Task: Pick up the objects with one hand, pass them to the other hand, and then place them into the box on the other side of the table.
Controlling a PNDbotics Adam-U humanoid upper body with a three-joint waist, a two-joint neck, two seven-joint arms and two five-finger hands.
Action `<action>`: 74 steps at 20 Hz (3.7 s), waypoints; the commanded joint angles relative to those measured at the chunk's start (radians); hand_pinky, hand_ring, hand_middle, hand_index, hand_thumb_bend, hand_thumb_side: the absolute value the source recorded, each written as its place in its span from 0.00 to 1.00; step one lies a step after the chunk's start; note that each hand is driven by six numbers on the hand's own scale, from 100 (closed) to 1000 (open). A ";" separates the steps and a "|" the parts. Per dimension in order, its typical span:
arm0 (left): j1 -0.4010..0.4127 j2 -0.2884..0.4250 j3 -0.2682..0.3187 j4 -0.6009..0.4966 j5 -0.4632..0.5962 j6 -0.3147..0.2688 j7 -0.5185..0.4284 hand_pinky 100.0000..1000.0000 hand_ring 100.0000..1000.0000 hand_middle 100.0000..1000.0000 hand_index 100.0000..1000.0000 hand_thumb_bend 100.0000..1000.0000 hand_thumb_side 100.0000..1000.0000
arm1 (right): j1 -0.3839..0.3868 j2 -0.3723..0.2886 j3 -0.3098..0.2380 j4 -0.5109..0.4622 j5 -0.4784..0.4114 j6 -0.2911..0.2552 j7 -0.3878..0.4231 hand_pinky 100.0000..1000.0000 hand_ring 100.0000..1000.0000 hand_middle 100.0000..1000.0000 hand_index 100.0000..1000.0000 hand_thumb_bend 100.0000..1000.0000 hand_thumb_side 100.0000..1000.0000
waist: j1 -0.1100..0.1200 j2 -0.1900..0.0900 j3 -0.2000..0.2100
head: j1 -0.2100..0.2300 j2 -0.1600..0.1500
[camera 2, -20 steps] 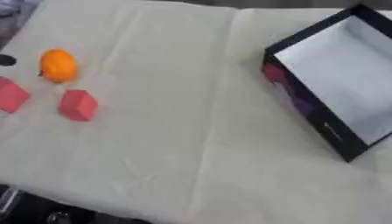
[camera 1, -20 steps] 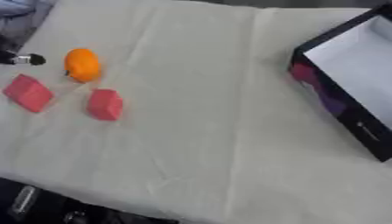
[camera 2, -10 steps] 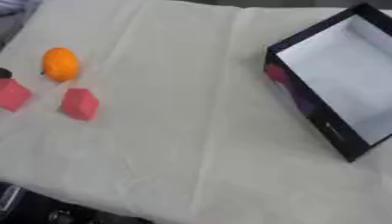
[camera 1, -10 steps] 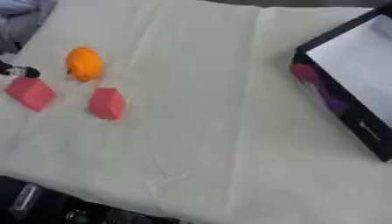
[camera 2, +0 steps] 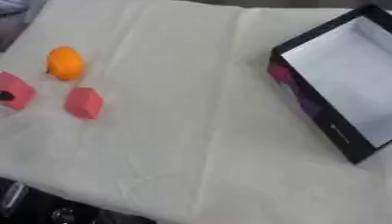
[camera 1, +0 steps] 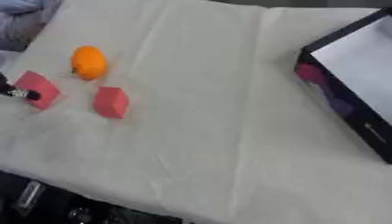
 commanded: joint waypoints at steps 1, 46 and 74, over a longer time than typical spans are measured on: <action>-0.011 0.048 -0.003 0.008 -0.013 0.000 -0.011 0.99 0.91 0.82 0.81 0.83 0.45 | -0.009 -0.024 -0.002 -0.021 0.007 0.002 0.004 0.92 0.85 0.99 0.99 0.00 0.47 | 0.009 -0.025 -0.001 | 0.006 0.004; -0.097 0.006 0.032 -0.073 0.013 0.015 -0.037 0.92 0.84 0.75 0.51 0.12 0.08 | 0.003 -0.019 0.004 -0.021 0.016 0.006 0.010 0.92 0.85 1.00 0.99 0.00 0.48 | 0.006 -0.029 -0.002 | 0.018 0.000; -0.242 -0.220 -0.087 -0.638 0.096 -0.010 0.273 0.82 0.71 0.68 0.46 0.00 0.10 | -0.243 -0.130 0.114 -0.021 -0.118 -0.026 0.098 0.92 0.87 0.99 0.98 0.00 0.43 | -0.016 -0.049 -0.007 | -0.059 -0.019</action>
